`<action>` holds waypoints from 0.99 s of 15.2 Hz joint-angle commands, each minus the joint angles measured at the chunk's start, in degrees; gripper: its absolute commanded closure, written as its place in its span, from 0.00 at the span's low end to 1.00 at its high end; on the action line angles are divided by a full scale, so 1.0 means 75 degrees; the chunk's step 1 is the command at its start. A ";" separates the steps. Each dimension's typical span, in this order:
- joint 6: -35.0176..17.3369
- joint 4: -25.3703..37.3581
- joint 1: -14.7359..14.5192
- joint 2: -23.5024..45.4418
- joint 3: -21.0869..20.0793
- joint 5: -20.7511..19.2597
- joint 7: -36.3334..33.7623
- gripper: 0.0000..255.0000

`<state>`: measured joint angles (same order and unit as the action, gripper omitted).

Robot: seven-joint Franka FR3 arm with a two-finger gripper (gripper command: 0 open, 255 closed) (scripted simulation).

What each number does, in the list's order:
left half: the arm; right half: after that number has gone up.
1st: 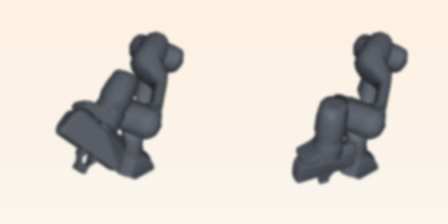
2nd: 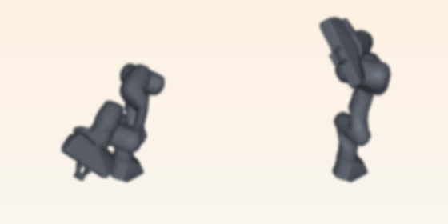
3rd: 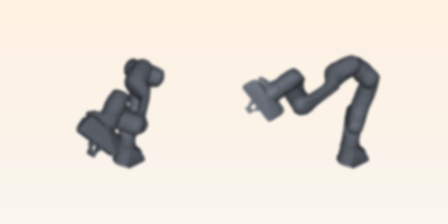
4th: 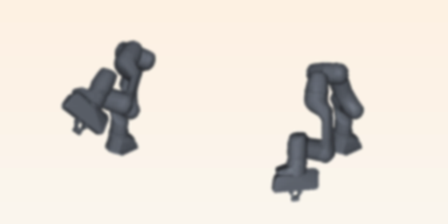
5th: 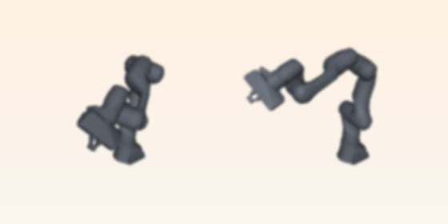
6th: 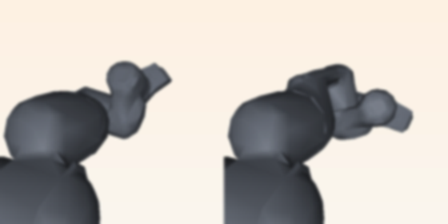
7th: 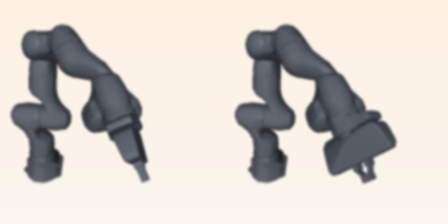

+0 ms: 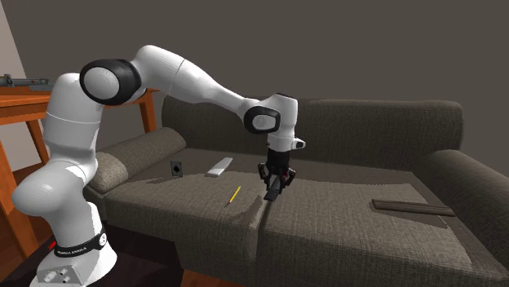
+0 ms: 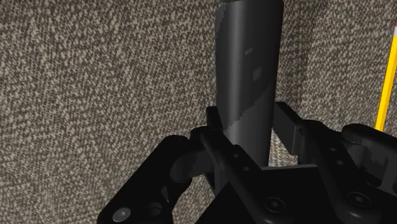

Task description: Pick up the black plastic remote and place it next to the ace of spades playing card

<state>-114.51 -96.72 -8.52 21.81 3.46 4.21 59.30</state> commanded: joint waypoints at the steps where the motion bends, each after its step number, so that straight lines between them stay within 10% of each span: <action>1: 0.0180 0.0104 0.0006 -0.0076 0.0006 -0.0009 -0.0002 1.00; 15: 0.1479 0.1069 0.0011 -0.0411 0.0022 -0.0056 -0.0076 1.00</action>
<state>-104.26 -89.44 -8.44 18.82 3.62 3.81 58.78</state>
